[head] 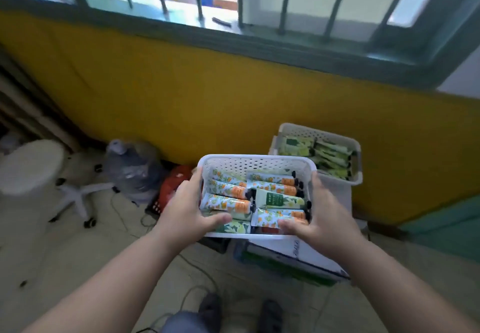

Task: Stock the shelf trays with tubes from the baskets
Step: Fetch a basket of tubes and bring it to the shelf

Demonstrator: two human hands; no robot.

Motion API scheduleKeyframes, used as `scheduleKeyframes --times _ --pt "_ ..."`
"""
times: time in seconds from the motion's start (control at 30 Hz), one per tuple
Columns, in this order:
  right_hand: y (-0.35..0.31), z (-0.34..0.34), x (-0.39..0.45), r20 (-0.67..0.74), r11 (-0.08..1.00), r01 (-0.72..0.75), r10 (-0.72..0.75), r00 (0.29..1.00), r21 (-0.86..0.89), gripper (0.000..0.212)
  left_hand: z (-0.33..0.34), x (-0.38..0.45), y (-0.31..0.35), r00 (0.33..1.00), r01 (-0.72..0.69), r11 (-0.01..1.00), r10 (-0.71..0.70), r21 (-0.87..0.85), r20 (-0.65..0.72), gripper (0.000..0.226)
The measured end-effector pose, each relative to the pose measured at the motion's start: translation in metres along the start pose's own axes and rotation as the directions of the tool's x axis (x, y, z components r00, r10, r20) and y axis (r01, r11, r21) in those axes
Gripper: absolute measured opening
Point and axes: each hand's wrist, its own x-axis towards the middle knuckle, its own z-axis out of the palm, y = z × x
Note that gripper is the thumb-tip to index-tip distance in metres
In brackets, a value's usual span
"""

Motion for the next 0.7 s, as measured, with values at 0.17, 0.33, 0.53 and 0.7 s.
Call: scheduleKeyframes --times 0.17,0.33,0.53,0.7 --pt "-0.142 0.004 0.046 0.077 0.96 0.274 -0.27 0.96 -0.053 0.132 -0.114 -0.053 -0.043 0.971 0.136 0.991 -0.132 0.005 -0.2 0.119" --pt "-0.302 0.055 0.084 0.165 0.872 0.488 -0.476 0.864 -0.043 0.131 -0.231 -0.098 -0.116 0.876 0.262 0.962 -0.272 -0.079 -0.399 0.129" --pt "-0.48 0.126 0.111 0.305 0.756 0.655 -0.625 0.719 0.006 0.138 -0.364 -0.162 -0.191 0.753 0.406 0.905 -0.412 -0.131 -0.513 0.139" --pt "-0.603 0.195 0.142 0.42 0.633 0.774 -0.709 0.567 0.023 0.14 -0.43 -0.194 -0.271 0.616 0.5 0.835 -0.53 -0.231 -0.583 0.154"
